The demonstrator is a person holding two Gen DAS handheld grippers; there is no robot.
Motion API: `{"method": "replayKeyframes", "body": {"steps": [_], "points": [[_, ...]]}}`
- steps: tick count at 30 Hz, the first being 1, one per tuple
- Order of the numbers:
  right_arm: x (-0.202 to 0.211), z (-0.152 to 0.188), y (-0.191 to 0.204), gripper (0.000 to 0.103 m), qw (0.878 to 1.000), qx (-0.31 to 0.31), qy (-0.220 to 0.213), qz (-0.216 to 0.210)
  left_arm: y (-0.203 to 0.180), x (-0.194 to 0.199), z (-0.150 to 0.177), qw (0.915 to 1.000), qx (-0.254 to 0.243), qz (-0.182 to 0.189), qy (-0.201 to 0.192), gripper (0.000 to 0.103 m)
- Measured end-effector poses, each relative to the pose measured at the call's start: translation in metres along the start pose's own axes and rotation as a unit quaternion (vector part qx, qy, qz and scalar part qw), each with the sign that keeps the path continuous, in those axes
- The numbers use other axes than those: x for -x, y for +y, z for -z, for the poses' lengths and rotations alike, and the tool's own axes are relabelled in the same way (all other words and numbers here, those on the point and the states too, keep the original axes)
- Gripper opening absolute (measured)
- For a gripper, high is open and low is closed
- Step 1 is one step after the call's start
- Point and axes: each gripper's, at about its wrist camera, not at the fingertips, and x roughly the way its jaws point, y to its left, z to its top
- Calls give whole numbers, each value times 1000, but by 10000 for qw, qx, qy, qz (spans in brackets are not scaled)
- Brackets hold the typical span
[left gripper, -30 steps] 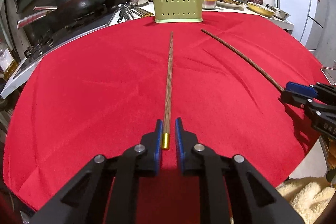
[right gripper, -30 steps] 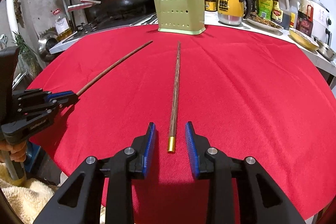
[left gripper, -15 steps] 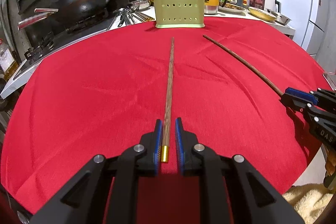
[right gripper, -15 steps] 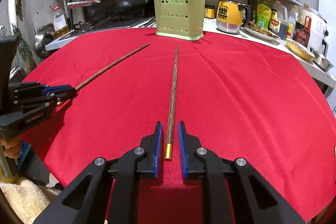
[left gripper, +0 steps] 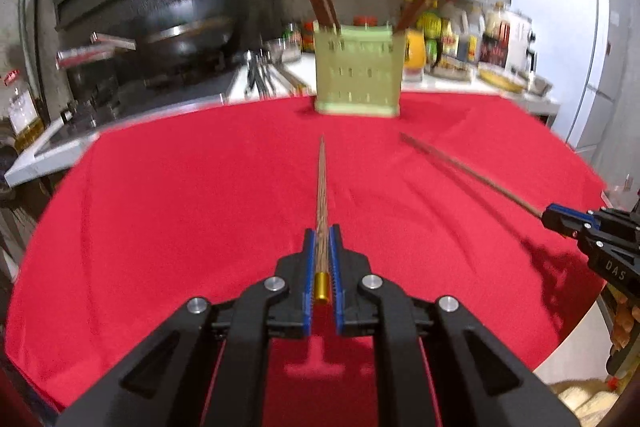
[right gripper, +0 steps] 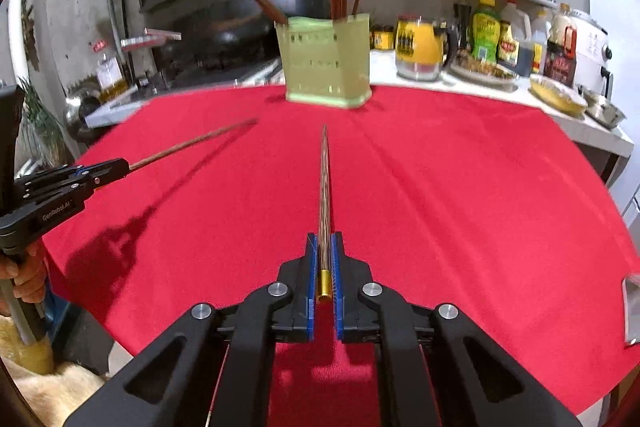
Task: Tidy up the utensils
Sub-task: 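Lift both held chopsticks upright and carry them above the green holder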
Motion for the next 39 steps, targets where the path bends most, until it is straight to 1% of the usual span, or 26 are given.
{"method": "replayKeyframes", "body": {"steps": [4, 7, 9, 14, 17, 21, 26, 31, 34, 37, 39], "points": [[24, -28, 0, 7, 9992, -27, -393, -68, 7, 29, -25, 9983, 58, -9, -582, 7], [39, -48, 2, 7, 9975, 33, -710, -35, 12, 48, -43, 9954, 130, 16, -946, 7], [50, -62, 5, 7, 9956, 86, -929, -46, 14, 56, -51, 9936, 162, 26, -1118, 7], [72, -91, 11, 7, 9902, 249, -1370, -66, 19, 69, -65, 9902, 237, 76, -1375, 7], [79, -104, 15, 7, 9878, 318, -1521, -64, 20, 76, -70, 9885, 257, 168, -1479, 7], [83, -114, 17, 7, 9860, 389, -1621, -51, 22, 82, -74, 9871, 283, 228, -1558, 7], [84, -125, 18, 7, 9847, 383, -1702, -33, 26, 83, -76, 9865, 323, 224, -1588, 7], [77, -131, 17, 7, 9854, 397, -1654, -3, 24, 82, -73, 9865, 291, 156, -1604, 7], [53, -127, 15, 7, 9913, 371, -1260, -65, 21, 75, -70, 9889, 211, 34, -1470, 7], [28, -117, 11, 7, 9956, 324, -878, -41, 17, 62, -63, 9933, 143, 11, -1147, 7], [18, -109, 10, 6, 9969, 290, -725, -18, 14, 52, -58, 9959, 62, 32, -898, 7]]}}
